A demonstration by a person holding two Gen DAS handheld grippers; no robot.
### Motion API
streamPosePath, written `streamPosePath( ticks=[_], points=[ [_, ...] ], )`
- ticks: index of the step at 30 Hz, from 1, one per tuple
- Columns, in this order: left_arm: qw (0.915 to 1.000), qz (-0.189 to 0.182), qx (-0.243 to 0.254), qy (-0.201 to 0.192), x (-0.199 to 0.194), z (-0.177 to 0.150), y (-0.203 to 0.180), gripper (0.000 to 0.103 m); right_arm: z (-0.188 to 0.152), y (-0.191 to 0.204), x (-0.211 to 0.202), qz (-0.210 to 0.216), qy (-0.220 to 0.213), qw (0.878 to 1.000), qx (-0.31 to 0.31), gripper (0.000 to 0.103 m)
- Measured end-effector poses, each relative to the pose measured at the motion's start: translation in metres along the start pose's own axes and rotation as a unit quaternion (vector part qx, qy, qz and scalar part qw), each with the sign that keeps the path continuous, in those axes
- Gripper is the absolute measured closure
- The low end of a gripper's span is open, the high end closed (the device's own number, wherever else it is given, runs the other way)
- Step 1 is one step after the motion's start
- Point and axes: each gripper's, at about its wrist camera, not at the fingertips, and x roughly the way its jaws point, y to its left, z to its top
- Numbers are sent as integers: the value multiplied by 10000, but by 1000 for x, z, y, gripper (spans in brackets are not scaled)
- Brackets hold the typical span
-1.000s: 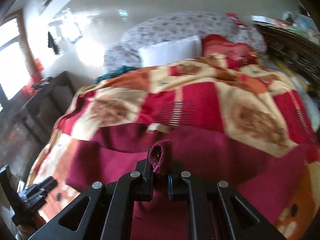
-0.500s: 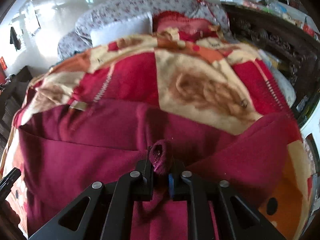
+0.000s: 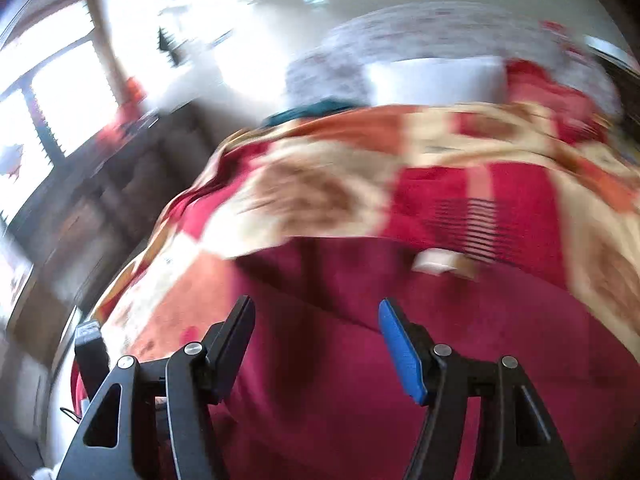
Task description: Fold small clothes
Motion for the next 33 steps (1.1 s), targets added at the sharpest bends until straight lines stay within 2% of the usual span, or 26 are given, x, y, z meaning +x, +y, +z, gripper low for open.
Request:
streamPosePath(
  ticks=[3,5,6,7,8,12,16,19,21,23,25,28,33],
  points=[
    [9999,-103,10,-35,0,-1,4,41,12,34,46,222,225,9983,-480,33],
    [9999,-123,46,-48,0,-1,4,41,16,45,73,301,524,9959,-680,38],
    [9999,-138,45,-51,0,-2,5,41,16,50,86,212,689,9941,-811,46],
    [9999,-153,36,-49,0,-1,5,41,16,52,95,102,792,9925,-926,82],
    [9998,-172,23,-47,0,-1,6,41,15,54,103,25,903,9903,-1056,95],
    [9998,-208,-24,-40,1,-1,8,41,15,63,115,-255,813,9871,-1355,95],
    [9998,-167,-51,-64,1,-1,9,40,20,66,138,-535,670,9883,-1258,96],
    [9998,-161,-80,-56,2,0,11,40,18,66,142,-442,506,9903,-1214,92],
    [9998,-171,-81,-54,2,0,12,40,17,62,126,-284,417,9938,-989,88],
    [9998,-177,-59,-70,1,0,12,40,13,54,102,-165,360,9966,-721,68],
    [9997,-208,-61,-111,-1,0,12,40,-1,44,68,-232,257,9978,-565,56],
    [9993,-257,-67,-274,-9,-1,12,40,-30,24,25,-396,234,9976,-509,56],
    [9978,-424,246,-444,-23,-3,-8,40,-75,-22,-22,-1249,387,9912,-214,56]
  ],
)
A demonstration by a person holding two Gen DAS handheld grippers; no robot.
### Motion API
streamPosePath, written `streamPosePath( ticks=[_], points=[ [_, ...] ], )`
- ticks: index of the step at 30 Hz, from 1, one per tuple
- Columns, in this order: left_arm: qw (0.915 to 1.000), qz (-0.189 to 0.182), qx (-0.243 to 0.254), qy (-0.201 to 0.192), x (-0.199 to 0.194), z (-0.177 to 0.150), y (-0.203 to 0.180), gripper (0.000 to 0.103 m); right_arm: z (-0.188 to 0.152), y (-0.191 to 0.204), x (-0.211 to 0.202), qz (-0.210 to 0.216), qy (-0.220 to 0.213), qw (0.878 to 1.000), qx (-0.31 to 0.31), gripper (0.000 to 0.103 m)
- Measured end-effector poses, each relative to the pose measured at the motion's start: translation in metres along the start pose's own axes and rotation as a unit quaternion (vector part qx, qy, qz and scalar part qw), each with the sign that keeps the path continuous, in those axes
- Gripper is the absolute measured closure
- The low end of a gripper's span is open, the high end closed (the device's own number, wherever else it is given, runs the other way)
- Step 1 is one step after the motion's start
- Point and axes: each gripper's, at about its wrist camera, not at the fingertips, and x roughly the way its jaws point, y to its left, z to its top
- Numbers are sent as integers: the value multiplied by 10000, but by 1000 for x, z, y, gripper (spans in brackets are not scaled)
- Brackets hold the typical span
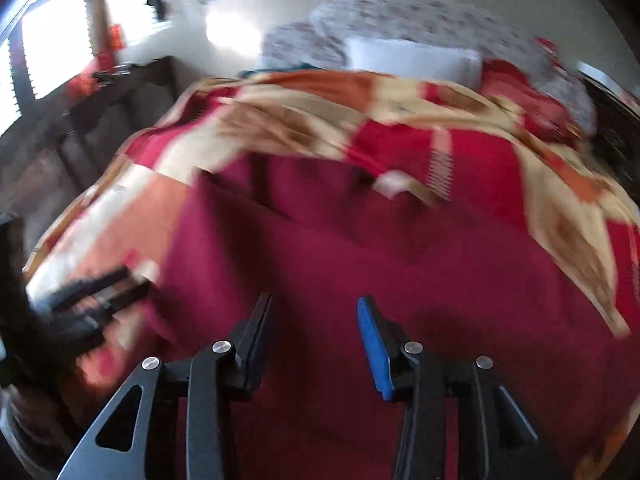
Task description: Fold small clothes
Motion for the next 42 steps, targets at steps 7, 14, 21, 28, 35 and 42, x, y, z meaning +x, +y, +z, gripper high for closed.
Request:
streamPosePath(
  ticks=[7,14,21,28,35,42],
  points=[
    [9970,5,705,316,14,1,-52,35,-23,-64,10,-241,59,9963,821,56],
    [9932,294,858,732,27,5,-61,35,-26,-97,-55,-375,-313,9919,1169,43],
    [9954,-105,762,570,12,15,-86,35,-50,-137,-96,-615,-237,9862,1517,39],
    [9930,-90,946,705,29,10,-116,32,-43,-130,-56,-953,32,9881,1203,65],
    [9897,150,989,1029,56,1,-120,32,-48,-164,-38,-647,231,9823,1744,65],
    [9909,-24,885,1012,42,-3,-121,31,-104,-183,-119,-622,220,9744,2150,44]
  ],
)
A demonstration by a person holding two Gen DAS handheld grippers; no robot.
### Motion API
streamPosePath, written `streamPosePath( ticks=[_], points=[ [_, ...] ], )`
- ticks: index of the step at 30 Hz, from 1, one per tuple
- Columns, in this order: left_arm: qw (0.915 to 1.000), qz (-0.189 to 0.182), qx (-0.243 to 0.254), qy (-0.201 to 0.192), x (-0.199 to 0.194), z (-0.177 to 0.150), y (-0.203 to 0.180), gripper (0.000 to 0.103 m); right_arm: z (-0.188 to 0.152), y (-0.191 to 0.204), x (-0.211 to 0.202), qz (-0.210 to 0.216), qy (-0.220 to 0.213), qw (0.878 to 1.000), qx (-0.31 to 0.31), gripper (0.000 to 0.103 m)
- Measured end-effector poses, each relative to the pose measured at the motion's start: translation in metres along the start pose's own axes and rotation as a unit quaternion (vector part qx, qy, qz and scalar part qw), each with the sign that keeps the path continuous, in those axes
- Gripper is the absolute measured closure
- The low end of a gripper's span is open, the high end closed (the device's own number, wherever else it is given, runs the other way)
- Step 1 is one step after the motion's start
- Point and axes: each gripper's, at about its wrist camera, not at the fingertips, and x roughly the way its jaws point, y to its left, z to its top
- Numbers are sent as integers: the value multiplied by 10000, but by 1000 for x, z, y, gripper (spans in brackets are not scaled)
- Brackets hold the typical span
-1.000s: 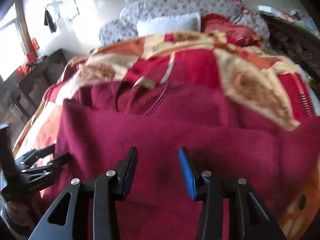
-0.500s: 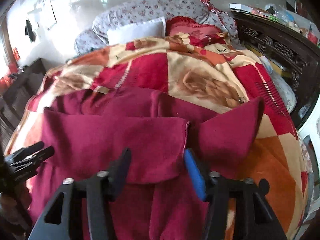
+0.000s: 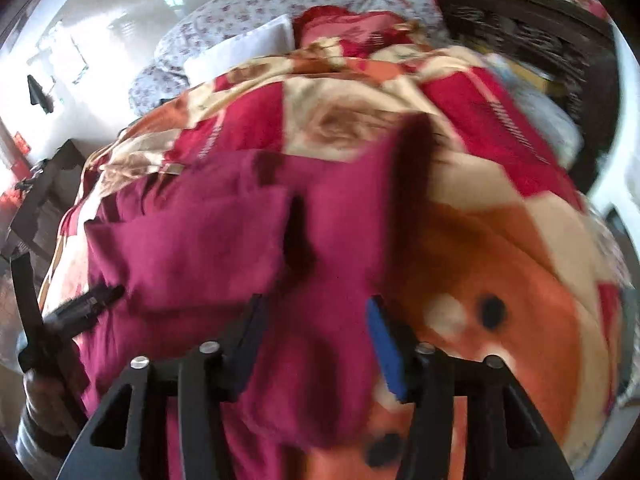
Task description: Fold small clothes
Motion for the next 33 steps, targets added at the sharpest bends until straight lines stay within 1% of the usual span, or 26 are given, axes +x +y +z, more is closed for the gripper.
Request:
streamPosePath(
  ticks=[2,4,6,8,12,15,16,17,18,19,21,22,23,24,26,28,31,33],
  points=[
    [10000,-54,26,-20,-6,-2,-4,31,-19,-20,-15,-122,30,9998,183,39],
    [9999,-68,88,-54,-11,-4,-10,31,-32,-36,-17,-97,102,9992,366,38],
    [9999,-96,120,-58,-15,-7,-15,31,-47,-44,-12,-1,266,9987,446,38],
    [9998,-119,134,-59,-17,-8,-19,31,-58,-45,-6,166,323,9981,495,38],
    [9997,-108,228,-70,-25,-13,-28,31,-69,-35,-2,635,252,9957,630,38],
    [9995,-95,304,-69,-28,-15,-33,31,-74,-31,11,593,373,9949,721,38],
    [9994,-99,313,-70,-29,-16,-34,31,-76,-31,15,627,385,9942,784,36],
    [9994,-109,315,-72,-30,-17,-35,31,-77,-32,18,663,368,9935,848,36],
    [9994,-118,312,-73,-30,-18,-36,31,-78,-31,20,656,247,9938,864,36],
    [9994,-122,303,-65,-31,-19,-36,31,-78,-30,21,643,140,9943,844,39],
    [9995,-122,285,-27,-30,-20,-39,31,-76,-29,22,597,-56,9949,811,60],
    [9995,-126,282,-3,-30,-21,-40,31,-75,-30,20,600,-144,9950,790,92],
    [9995,-131,287,5,-30,-22,-41,31,-74,-32,16,692,-187,9942,802,98],
    [9995,-133,297,2,-31,-22,-42,31,-71,-37,10,853,-263,9920,892,98],
    [9994,-112,327,-33,-34,-23,-43,31,-66,-47,-13,1085,-587,9876,975,98],
    [9994,-95,320,-67,-36,-23,-41,31,-57,-57,-45,1132,-1007,9839,951,98],
    [9997,-104,234,-64,-37,-23,-38,31,-47,-68,-80,1147,-1409,9780,1025,98],
    [9997,-132,195,-67,-38,-22,-37,31,-40,-75,-104,1264,-1658,9718,1099,98]
  ],
)
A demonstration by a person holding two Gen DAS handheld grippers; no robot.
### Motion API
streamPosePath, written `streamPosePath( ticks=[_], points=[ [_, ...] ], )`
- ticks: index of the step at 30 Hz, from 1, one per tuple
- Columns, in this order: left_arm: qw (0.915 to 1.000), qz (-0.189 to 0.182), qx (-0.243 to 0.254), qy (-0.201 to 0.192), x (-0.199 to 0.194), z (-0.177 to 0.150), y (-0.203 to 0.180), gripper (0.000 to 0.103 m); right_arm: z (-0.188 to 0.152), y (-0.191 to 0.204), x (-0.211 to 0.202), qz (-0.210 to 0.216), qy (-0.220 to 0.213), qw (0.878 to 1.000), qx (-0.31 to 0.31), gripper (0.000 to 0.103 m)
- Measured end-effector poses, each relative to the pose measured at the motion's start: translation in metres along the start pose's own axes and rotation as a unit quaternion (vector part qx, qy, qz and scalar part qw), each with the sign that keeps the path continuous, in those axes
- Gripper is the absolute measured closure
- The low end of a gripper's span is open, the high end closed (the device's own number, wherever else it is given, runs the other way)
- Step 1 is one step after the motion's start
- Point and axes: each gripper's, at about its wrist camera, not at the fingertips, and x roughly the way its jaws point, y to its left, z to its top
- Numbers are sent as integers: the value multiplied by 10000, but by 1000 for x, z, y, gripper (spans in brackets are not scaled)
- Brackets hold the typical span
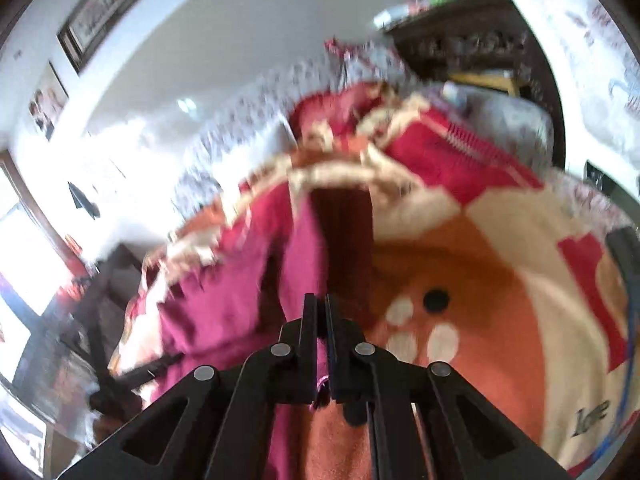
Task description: Fold small clothes
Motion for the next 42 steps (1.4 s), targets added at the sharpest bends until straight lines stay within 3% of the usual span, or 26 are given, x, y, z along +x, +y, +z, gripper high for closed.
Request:
streamPosePath(
  ticks=[7,13,20,26,28,30,31,32,35,37,42],
  points=[
    [9999,-79,60,-46,-4,1,-3,31,40,28,-61,707,-674,9951,-132,98],
    [9998,-159,-8,-128,-12,5,1,31,63,73,-41,889,-487,9928,-643,98],
    [9985,-380,-205,-326,-22,11,19,31,54,138,70,1262,558,9836,-1160,98],
    [9961,-571,-455,-499,-24,16,40,28,8,169,203,1225,1693,9692,-1302,97],
    [9960,-564,-488,-499,-20,18,43,27,-8,166,244,1162,2017,9665,-1081,94],
    [9961,-605,-459,-442,-13,20,43,26,-17,155,275,958,2323,9650,-755,75],
    [9963,-610,-442,-419,-11,21,42,26,-19,148,280,895,2358,9660,-571,57],
    [9965,-607,-427,-391,-8,22,41,26,-19,140,276,999,2306,9673,-338,48],
    [9964,-697,-344,-334,2,26,35,21,-14,127,241,1323,1897,9727,-198,38],
    [9964,-703,-353,-299,10,30,31,20,-13,119,211,1278,1596,9781,-386,37],
    [9934,-979,-583,-114,31,41,15,20,-15,92,158,1175,1365,9823,-507,37]
  ],
)
